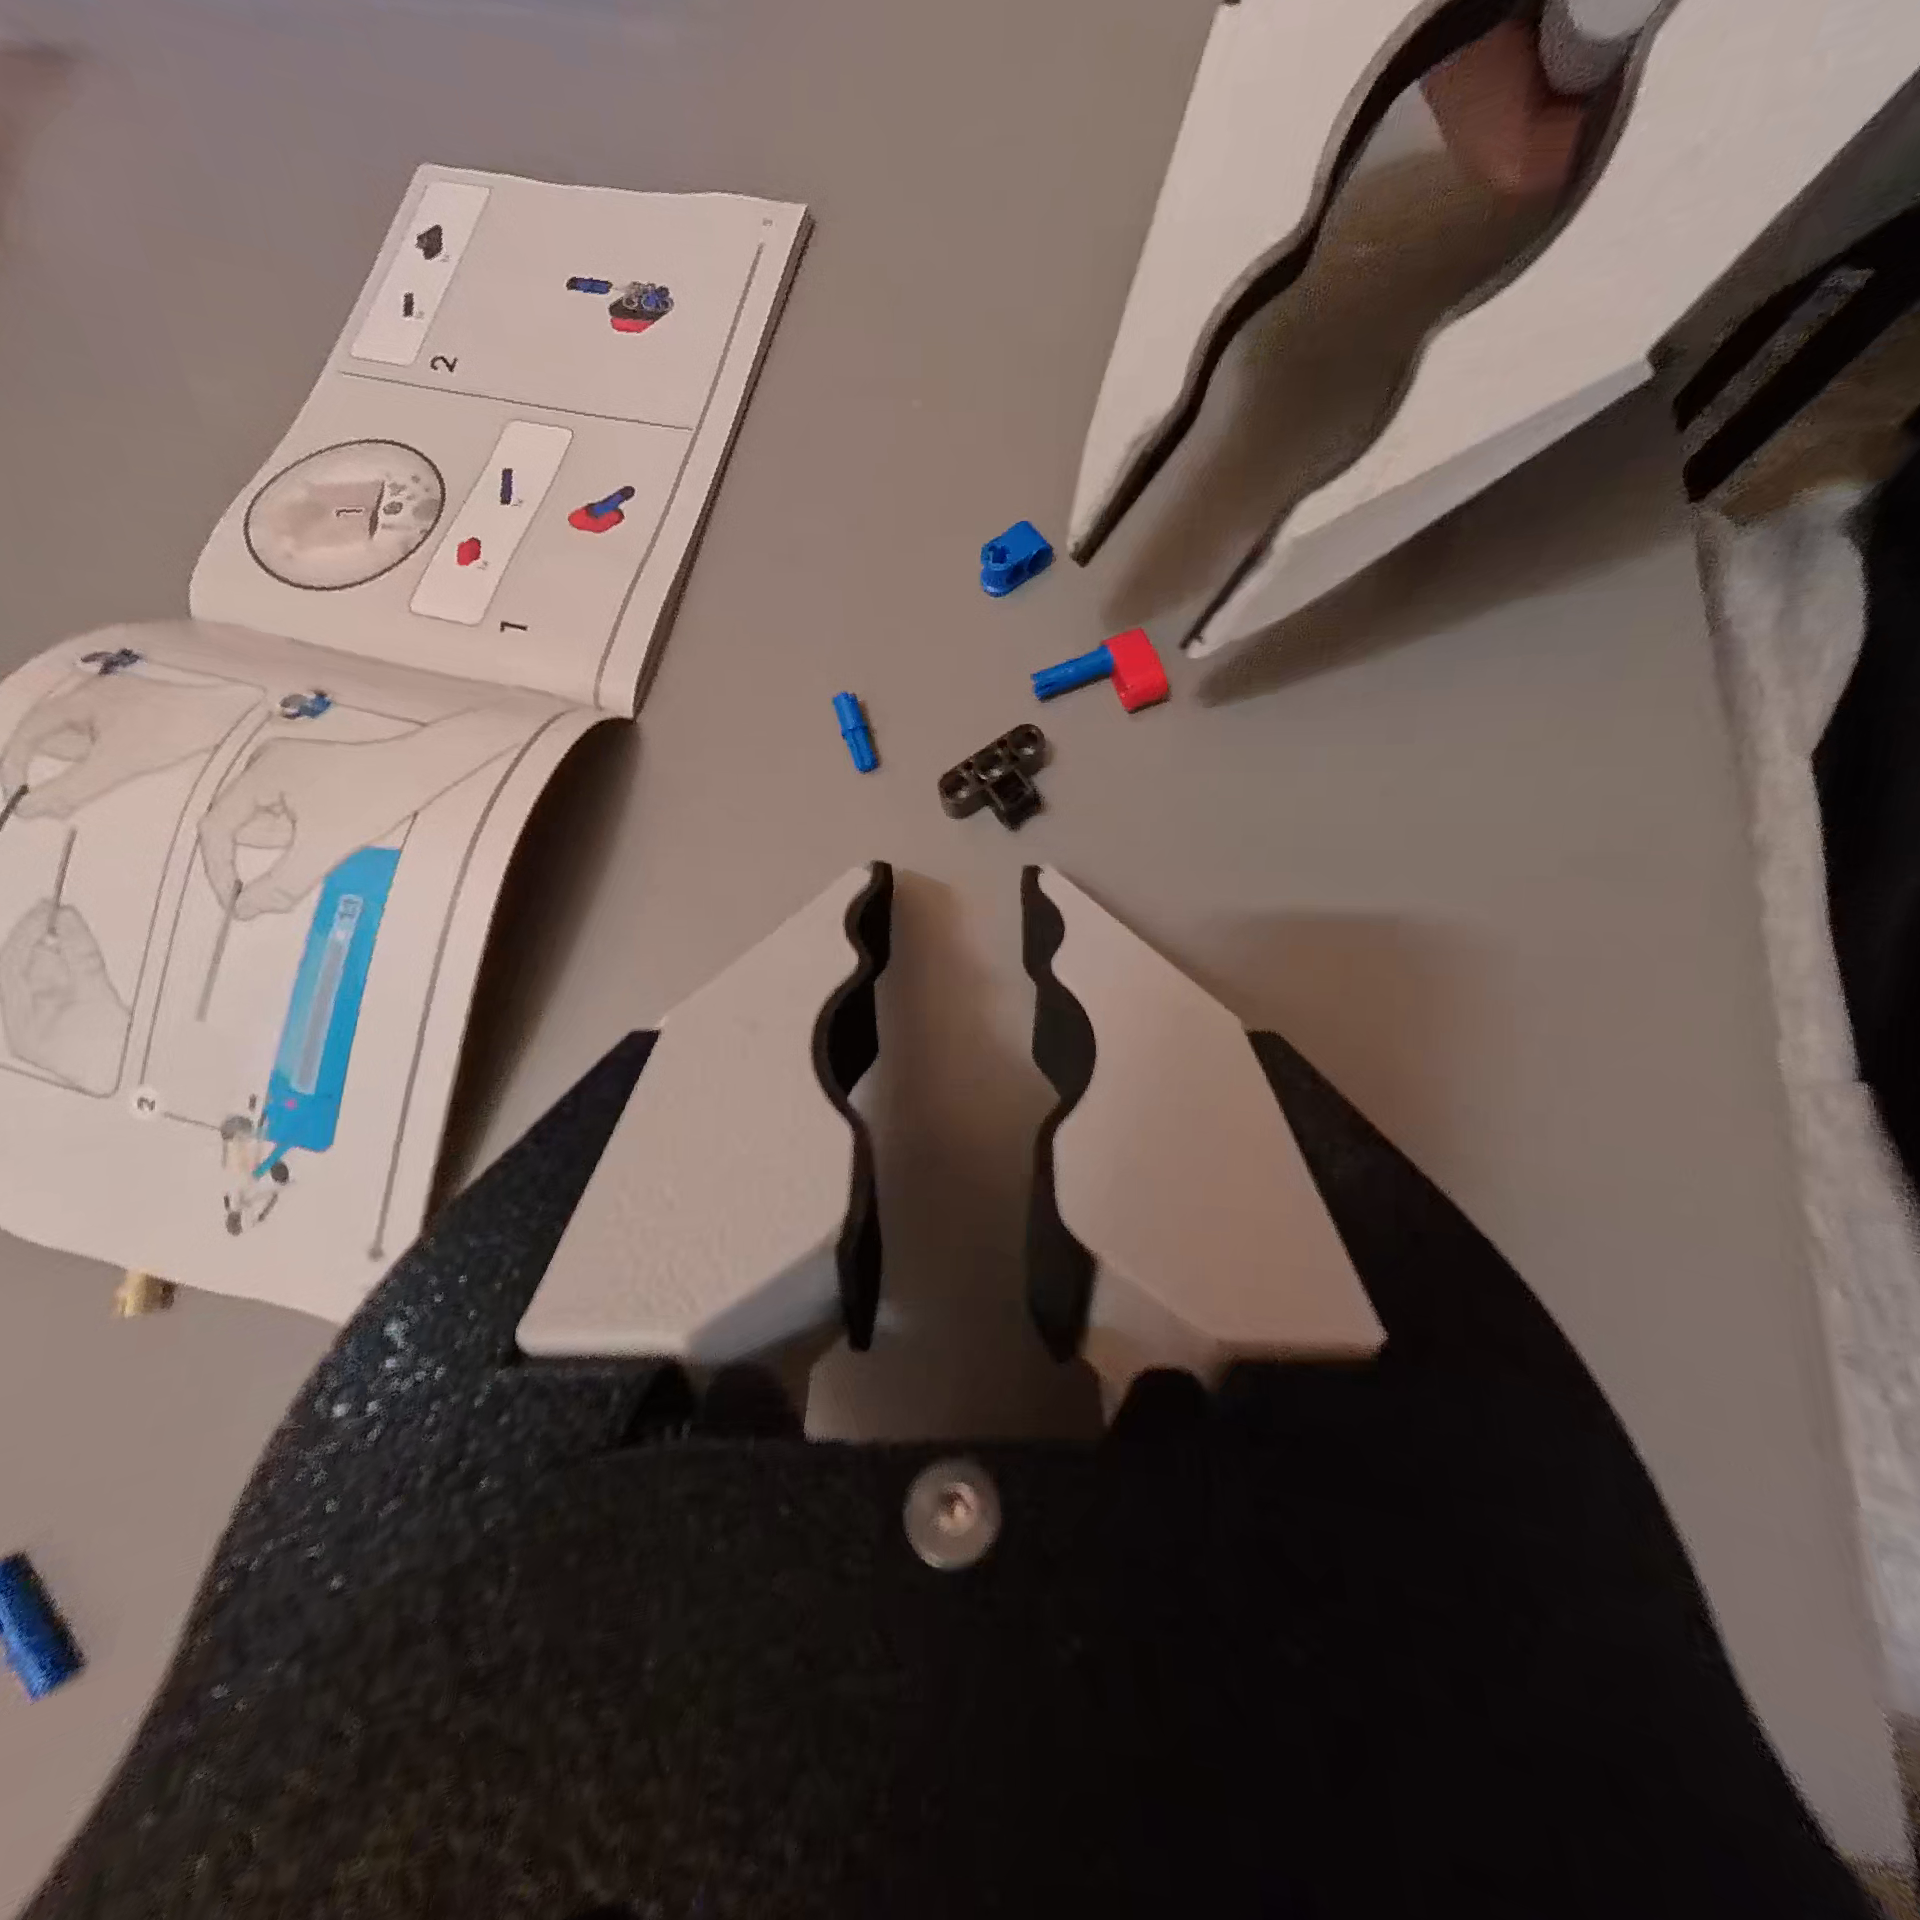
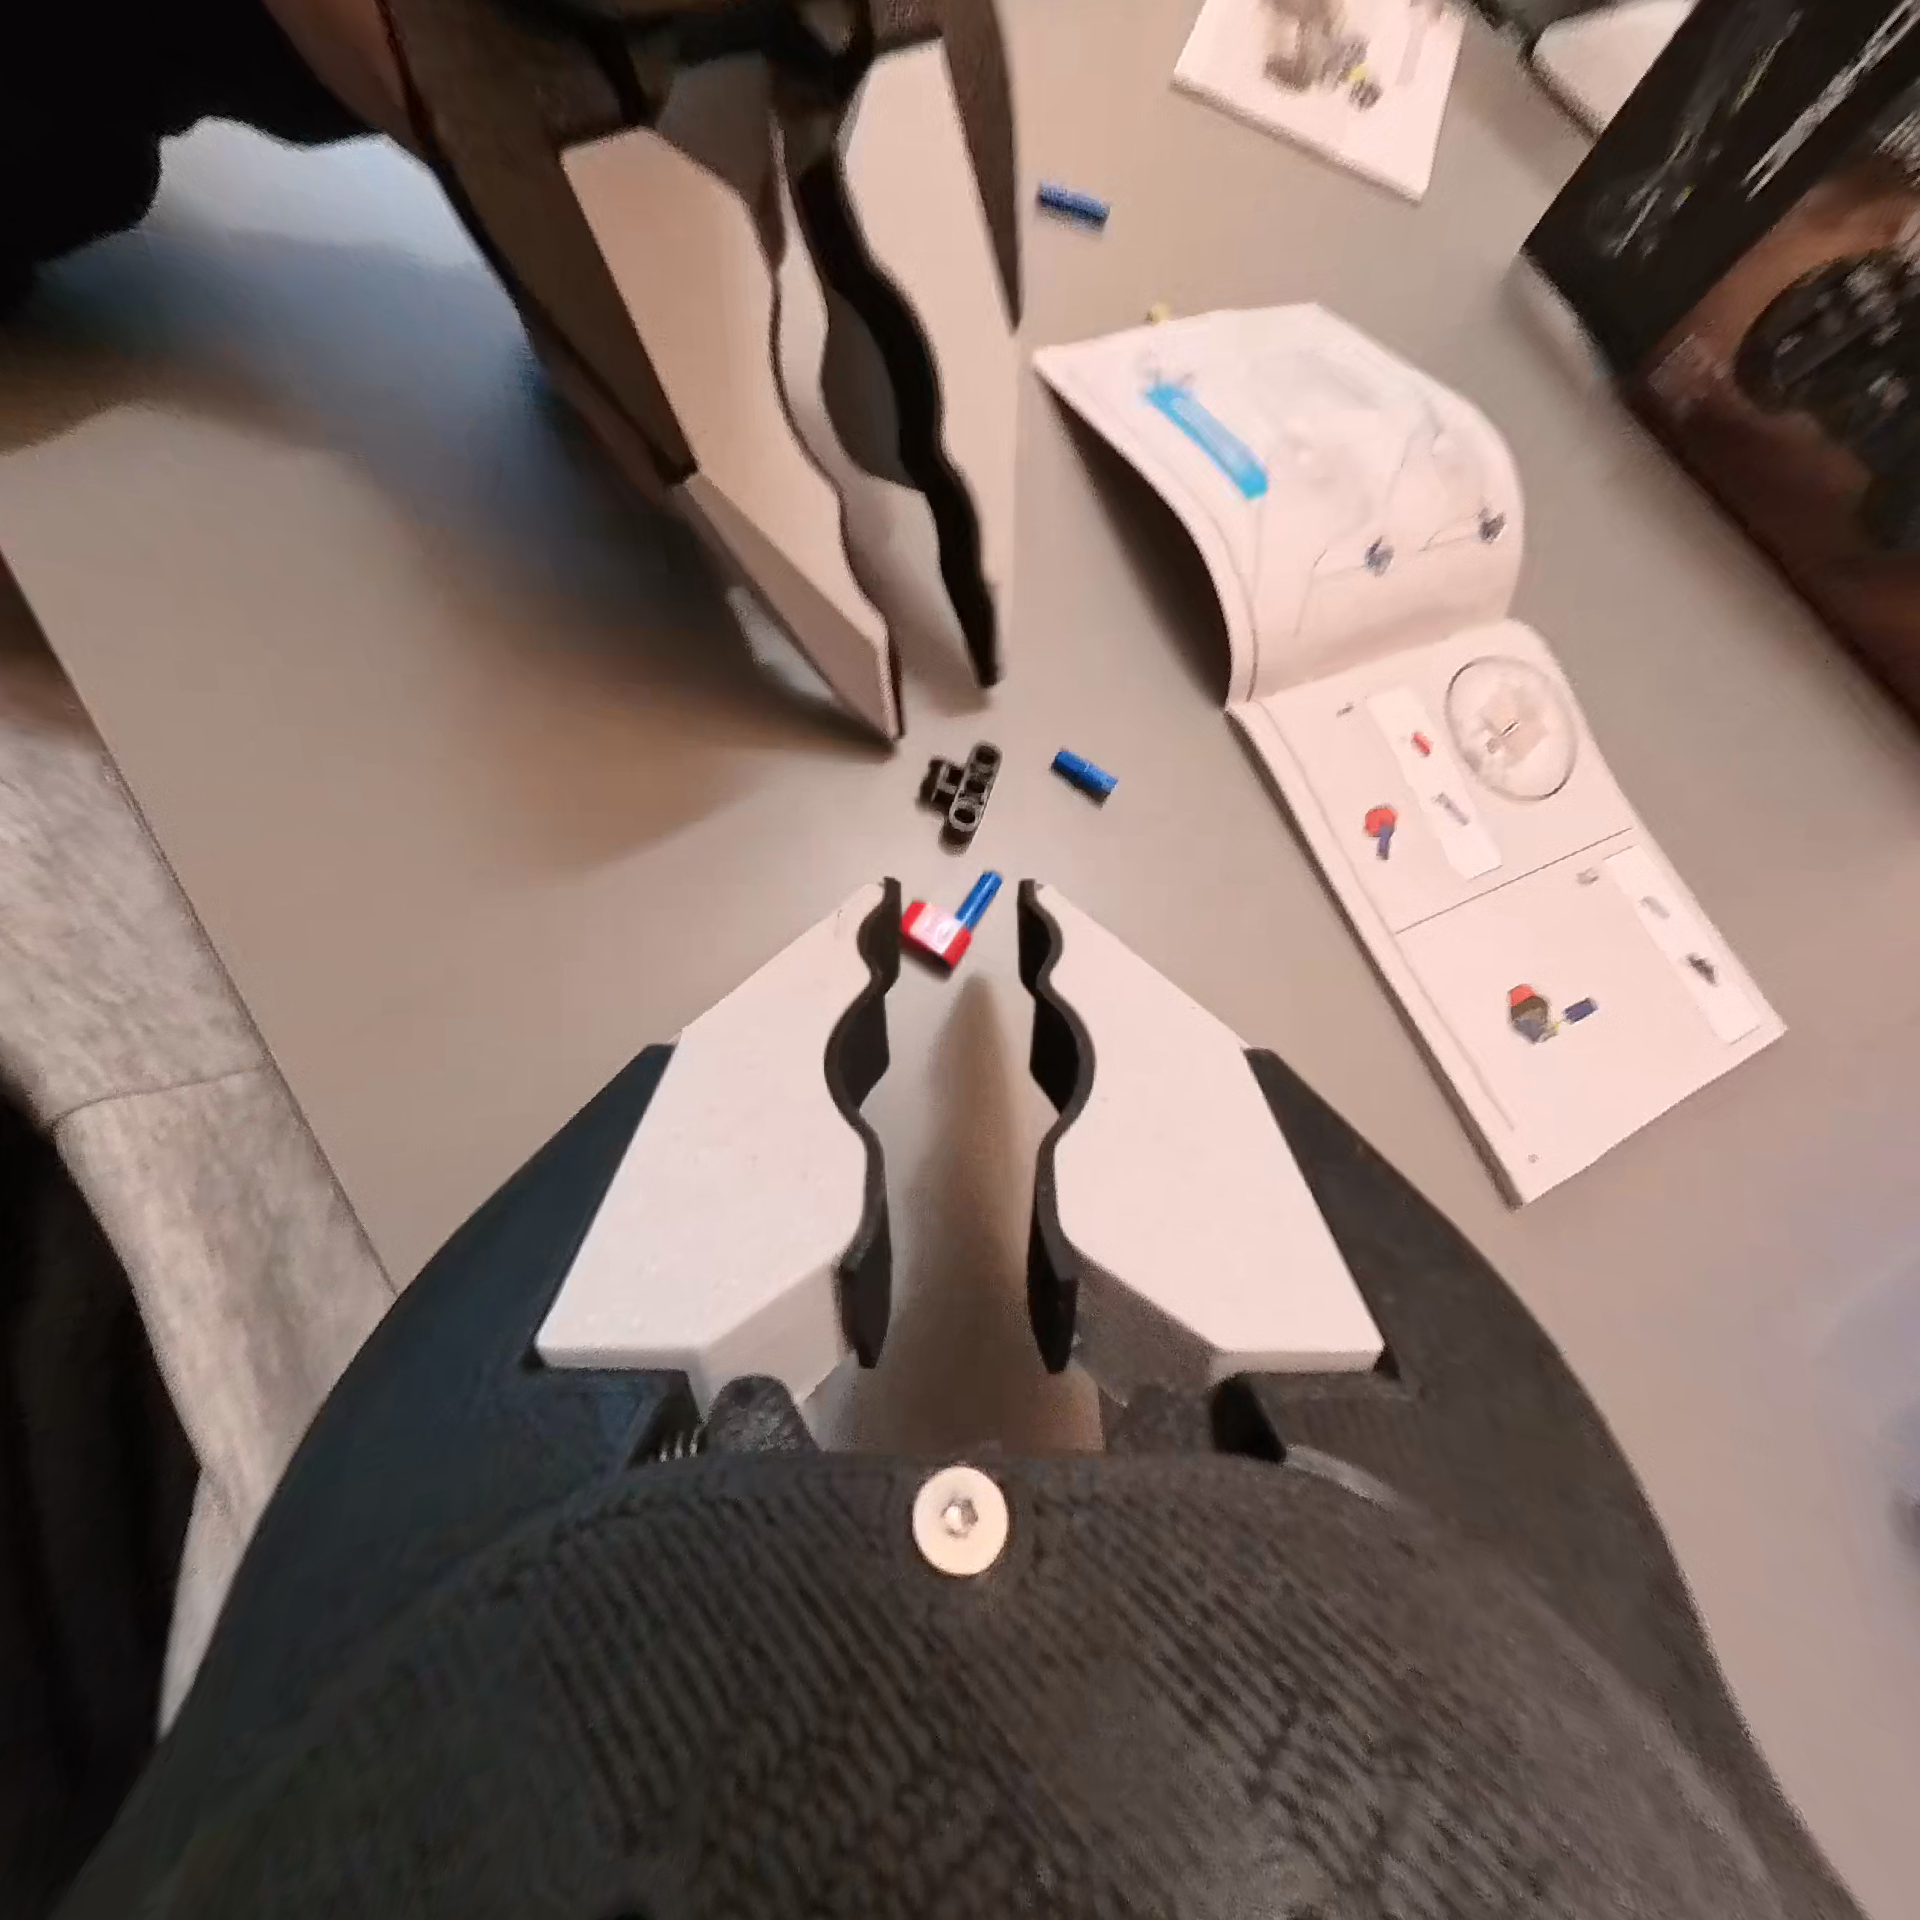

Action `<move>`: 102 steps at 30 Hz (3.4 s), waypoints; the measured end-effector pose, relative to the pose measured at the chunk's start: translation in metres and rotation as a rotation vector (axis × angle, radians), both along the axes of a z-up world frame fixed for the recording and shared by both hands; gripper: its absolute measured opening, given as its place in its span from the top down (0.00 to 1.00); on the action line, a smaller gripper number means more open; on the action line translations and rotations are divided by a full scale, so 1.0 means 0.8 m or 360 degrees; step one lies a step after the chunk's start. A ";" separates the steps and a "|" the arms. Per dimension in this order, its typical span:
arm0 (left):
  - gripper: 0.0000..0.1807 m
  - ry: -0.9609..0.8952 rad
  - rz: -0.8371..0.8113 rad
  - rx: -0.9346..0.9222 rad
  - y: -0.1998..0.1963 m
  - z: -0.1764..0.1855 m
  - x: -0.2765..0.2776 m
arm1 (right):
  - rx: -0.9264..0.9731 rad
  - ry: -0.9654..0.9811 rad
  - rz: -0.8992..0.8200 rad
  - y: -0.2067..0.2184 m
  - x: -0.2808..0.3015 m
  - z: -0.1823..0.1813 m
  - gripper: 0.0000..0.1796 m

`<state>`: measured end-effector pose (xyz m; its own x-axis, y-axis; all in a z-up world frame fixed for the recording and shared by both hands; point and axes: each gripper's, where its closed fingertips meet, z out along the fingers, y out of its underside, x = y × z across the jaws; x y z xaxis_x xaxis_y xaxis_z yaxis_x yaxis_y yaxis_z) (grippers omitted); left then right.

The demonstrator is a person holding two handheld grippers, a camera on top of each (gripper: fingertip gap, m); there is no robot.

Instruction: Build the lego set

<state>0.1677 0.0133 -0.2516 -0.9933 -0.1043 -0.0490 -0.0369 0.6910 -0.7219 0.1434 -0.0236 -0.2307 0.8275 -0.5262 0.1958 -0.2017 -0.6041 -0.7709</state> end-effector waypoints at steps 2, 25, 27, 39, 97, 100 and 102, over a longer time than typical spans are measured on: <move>0.87 0.0013 0.0034 -0.0044 0.001 0.007 -0.008 | 0.0030 -0.0007 0.0005 0.004 0.001 0.005 0.90; 0.93 -0.0040 0.0188 -0.0065 -0.025 0.011 -0.023 | 0.0108 0.0127 -0.0045 -0.058 0.005 -0.013 0.92; 0.93 -0.0026 0.0115 -0.0113 -0.037 0.015 -0.039 | 0.0092 0.0120 -0.0004 -0.054 0.002 -0.014 0.92; 0.97 -0.0106 0.0132 -0.0045 -0.057 0.004 -0.037 | 0.0084 0.0130 0.0067 -0.050 -0.007 -0.012 0.91; 0.97 0.0240 0.0211 -0.0870 0.013 0.096 -0.001 | -0.0076 0.0067 -0.0039 0.016 0.028 -0.014 0.92; 0.97 0.0172 0.0186 -0.0902 0.013 0.100 -0.001 | -0.0107 0.0154 -0.0064 0.015 0.029 -0.026 0.91; 0.97 0.0123 0.0206 -0.0890 0.013 0.099 0.003 | -0.0079 0.0171 -0.0059 0.016 0.027 -0.026 0.91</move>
<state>0.1700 0.0238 -0.1725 -0.9692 -0.2146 0.1206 -0.1629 0.1915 -0.9679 0.1653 -0.0109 -0.2512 0.8254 -0.5485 0.1335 -0.3046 -0.6318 -0.7128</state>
